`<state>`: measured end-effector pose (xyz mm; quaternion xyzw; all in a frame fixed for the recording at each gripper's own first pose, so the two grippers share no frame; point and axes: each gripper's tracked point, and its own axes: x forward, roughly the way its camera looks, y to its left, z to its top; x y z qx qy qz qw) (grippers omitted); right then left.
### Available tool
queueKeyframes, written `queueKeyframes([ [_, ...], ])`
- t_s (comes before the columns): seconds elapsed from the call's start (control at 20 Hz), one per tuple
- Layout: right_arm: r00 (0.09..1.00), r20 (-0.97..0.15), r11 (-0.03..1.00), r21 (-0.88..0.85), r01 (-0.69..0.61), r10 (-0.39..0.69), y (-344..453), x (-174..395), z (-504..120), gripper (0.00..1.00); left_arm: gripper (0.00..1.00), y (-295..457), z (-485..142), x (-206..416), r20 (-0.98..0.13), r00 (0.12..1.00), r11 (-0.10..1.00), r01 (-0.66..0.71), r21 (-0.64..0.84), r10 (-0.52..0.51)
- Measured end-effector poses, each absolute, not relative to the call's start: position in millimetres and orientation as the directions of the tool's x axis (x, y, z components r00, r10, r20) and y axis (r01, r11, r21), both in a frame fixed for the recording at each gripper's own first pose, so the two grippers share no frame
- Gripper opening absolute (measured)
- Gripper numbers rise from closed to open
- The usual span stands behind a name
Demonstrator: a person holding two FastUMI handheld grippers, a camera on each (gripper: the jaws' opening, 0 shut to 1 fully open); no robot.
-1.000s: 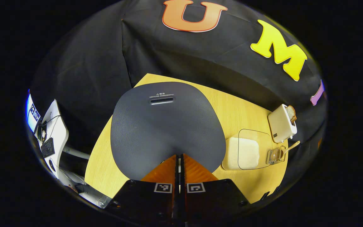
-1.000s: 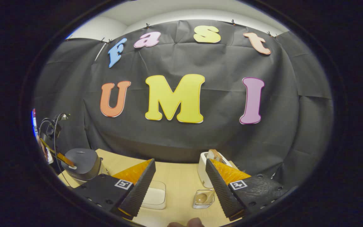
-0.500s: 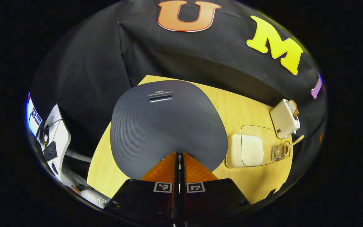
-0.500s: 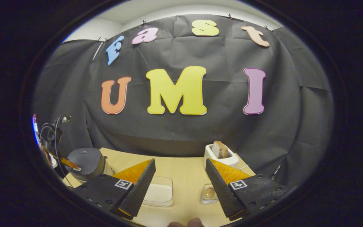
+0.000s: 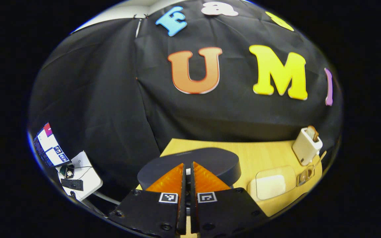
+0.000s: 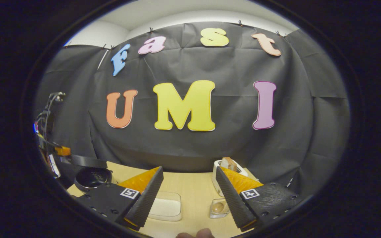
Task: Close the left gripper, press the button to open the rice cooker; take a wooden spoon from the chopstick holder with the right hand, scoop a spoonful of rice and pour it into the rice cooker, then put the wooden spoon back into the chopstick holder.
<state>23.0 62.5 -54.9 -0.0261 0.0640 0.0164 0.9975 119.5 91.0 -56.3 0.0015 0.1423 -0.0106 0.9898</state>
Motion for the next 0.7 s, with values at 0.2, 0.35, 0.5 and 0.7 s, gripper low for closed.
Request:
queueKeyframes([
  [0.2,0.994,-0.112,0.999,-0.048,-0.023,0.017,57,18,-44,0.97,0.2,104,-41,127,-0.249,0.968,0.997,0.007,-0.074,-0.025],
  [0.35,0.996,-0.087,0.998,-0.056,-0.005,0.0,51,12,-35,0.95,0.41,102,-39,124,-0.24,0.97,0.994,0.001,-0.105,-0.027],
  [0.5,0.995,-0.096,0.998,-0.055,0.004,-0.009,47,8,-38,0.97,0.81,108,-26,123,-0.185,0.983,0.994,-0.019,-0.111,-0.002],
  [0.7,0.993,-0.111,0.999,-0.038,0.037,-0.041,33,4,-41,0.97,0.97,119,4,112,-0.109,0.993,0.99,-0.049,-0.13,0.035],
])
